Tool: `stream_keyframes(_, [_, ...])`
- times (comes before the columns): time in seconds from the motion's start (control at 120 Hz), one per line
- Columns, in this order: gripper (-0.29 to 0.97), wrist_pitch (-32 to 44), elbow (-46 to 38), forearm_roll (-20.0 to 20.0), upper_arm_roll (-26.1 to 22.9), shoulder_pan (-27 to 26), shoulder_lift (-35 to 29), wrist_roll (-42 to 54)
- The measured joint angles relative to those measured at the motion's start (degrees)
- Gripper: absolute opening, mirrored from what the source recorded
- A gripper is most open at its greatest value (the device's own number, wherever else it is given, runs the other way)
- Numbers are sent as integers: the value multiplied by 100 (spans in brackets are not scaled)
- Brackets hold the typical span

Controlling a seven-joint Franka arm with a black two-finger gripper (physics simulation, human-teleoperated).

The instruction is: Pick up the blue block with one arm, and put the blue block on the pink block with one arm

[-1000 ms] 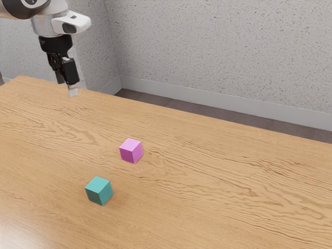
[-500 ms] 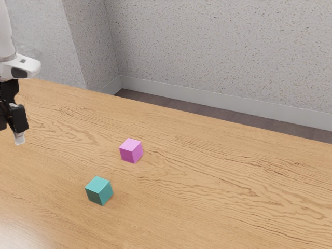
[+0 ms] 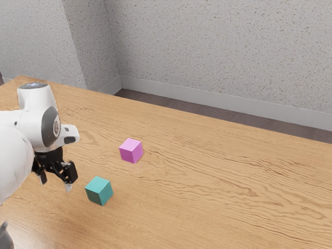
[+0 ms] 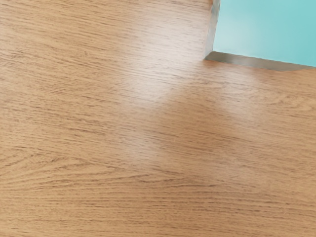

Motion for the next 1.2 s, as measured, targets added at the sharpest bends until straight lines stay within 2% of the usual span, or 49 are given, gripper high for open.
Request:
stream_keyframes(0.158, [68,674,267,-973,-924,402,-310,299])
stream_keyframes(0.258, [68,1018,314,-1844,-1142,520,-332,587])
stream_keyframes(0.367, [68,1100,313,-2254,-1275,621,-328,853])
stream_keyframes(0.5, [68,924,321,-2344,-1298,735,-312,1237])
stream_keyframes(0.675, [68,744,340,-2381,-1678,1029,-316,1662])
stream_keyframes(0.867, [68,664,651,-2439,-1863,1343,-332,1994])
stream_keyframes(1.2, [68,623,901,-2632,-2354,1693,-403,1943])
